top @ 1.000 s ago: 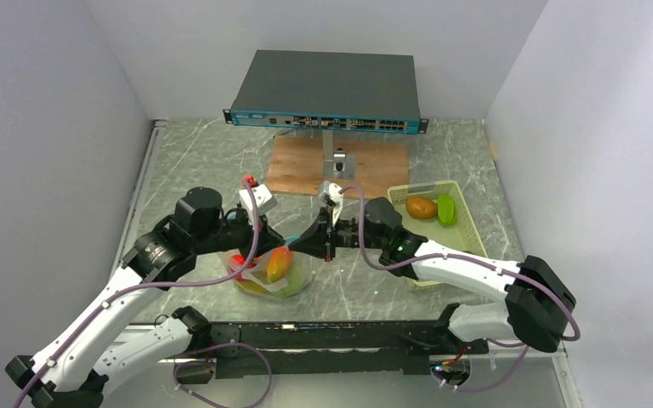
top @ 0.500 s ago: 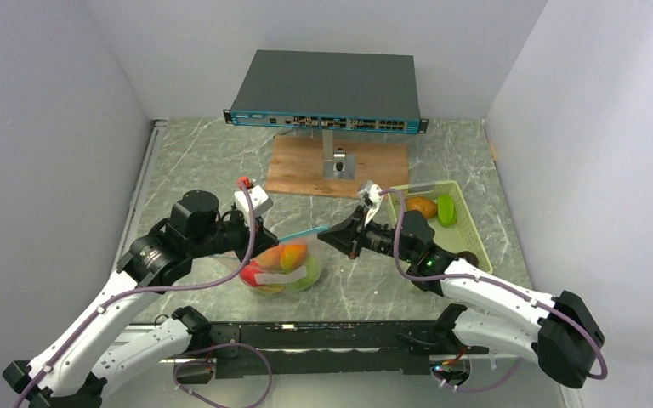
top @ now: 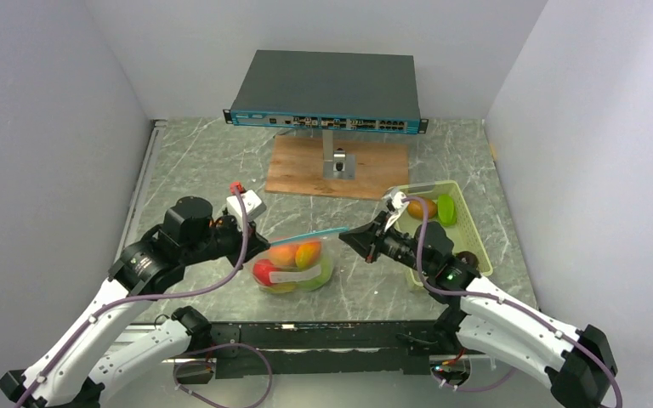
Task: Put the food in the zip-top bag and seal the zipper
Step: Zip the zipper food storage bag at the center of the board.
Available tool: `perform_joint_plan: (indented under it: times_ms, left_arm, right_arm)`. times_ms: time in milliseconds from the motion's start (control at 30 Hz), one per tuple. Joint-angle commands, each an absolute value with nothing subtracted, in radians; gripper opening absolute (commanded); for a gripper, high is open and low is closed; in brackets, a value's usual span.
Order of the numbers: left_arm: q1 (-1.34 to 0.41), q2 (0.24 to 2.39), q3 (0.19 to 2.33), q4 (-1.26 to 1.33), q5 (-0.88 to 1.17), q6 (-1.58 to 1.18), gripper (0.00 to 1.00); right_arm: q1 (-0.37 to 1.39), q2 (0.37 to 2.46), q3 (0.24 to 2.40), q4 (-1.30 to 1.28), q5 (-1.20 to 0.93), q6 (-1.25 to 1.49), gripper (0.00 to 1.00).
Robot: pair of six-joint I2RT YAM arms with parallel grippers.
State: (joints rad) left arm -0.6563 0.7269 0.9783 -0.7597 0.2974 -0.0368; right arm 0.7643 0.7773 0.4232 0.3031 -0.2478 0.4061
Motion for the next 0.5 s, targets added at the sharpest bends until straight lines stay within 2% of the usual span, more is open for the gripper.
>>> perform_joint_plan:
  times_ms: [0,467]
  left_arm:
    - [-0.651,0.685,1.008,-0.826,0.230,-0.027,0.00]
    - [-0.651,0.585,1.033,-0.924,0.176,-0.056,0.00]
  right_arm:
    - [0.740,0.689,0.411,0.223,-0.117,0.389,0.00]
    - [0.736,0.574,0.427,0.091,-0.083,0.378,0.00]
